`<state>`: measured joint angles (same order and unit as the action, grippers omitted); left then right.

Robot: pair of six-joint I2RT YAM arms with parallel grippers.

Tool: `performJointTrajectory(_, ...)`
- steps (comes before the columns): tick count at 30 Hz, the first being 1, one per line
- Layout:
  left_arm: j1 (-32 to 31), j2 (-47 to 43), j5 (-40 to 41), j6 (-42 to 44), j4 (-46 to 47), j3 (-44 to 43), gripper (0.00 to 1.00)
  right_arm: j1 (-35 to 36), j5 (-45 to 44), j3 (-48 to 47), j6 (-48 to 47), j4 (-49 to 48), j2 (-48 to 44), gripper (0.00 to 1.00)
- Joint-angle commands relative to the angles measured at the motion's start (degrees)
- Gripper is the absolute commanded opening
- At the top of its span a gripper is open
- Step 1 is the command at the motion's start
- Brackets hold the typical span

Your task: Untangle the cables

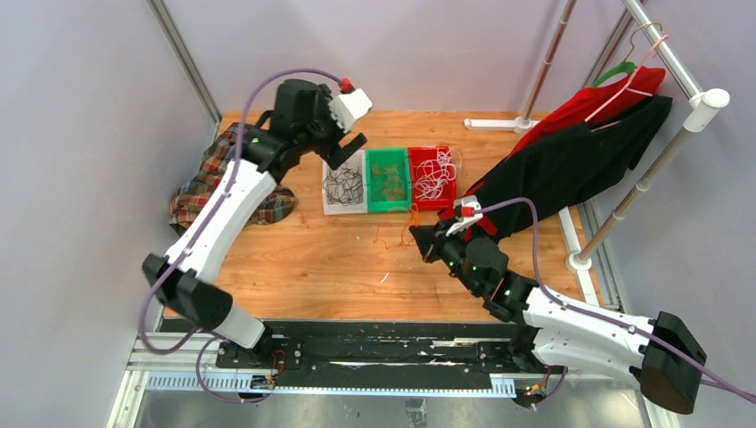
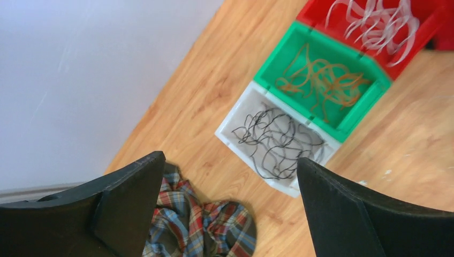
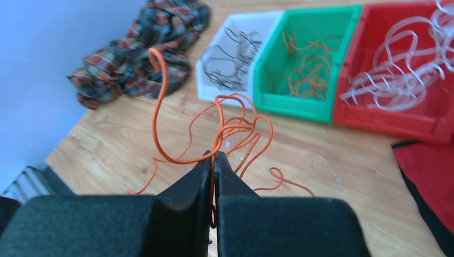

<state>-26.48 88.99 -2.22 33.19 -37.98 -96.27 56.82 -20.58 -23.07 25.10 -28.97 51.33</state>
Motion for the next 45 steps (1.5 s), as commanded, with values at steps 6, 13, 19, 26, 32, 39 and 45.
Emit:
performJointTrajectory(6,0.02,-16.05,-17.11,-16.01,-8.52,4.63,0.98,-4.36,19.73,-17.28,-6.49,5.17,2.62,0.01)
performJointTrajectory(13,0.02,-22.13,-28.48,-24.41,-10.43,7.61,0.98,-8.15,35.68,-23.19,-7.37,0.39,5.49,0.01)
performJointTrajectory(19,0.02,-22.7,-35.72,-26.73,-8.63,15.62,0.83,-8.52,40.7,-24.02,-6.12,-2.88,6.97,0.01)
performJointTrajectory(26,0.01,-22.05,-35.05,-24.02,-9.04,16.4,0.14,-8.99,40.41,-23.63,-4.24,-4.11,6.91,0.01)
performJointTrajectory(32,0.02,-24.85,-27.76,-17.34,-10.43,10.01,0.01,-10.12,33.91,-19.42,-5.79,-2.82,4.15,0.15)
performJointTrajectory(39,0.02,-25.93,-21.23,-7.13,-15.37,6.06,0.01,-13.83,30.16,-17.4,-4.29,0.91,-0.55,0.14)
performJointTrajectory(45,0.02,-26.28,-24.12,-5.23,-16.55,4.78,0.0,-13.84,35.3,-20.22,-5.28,1.07,2.13,0.51)
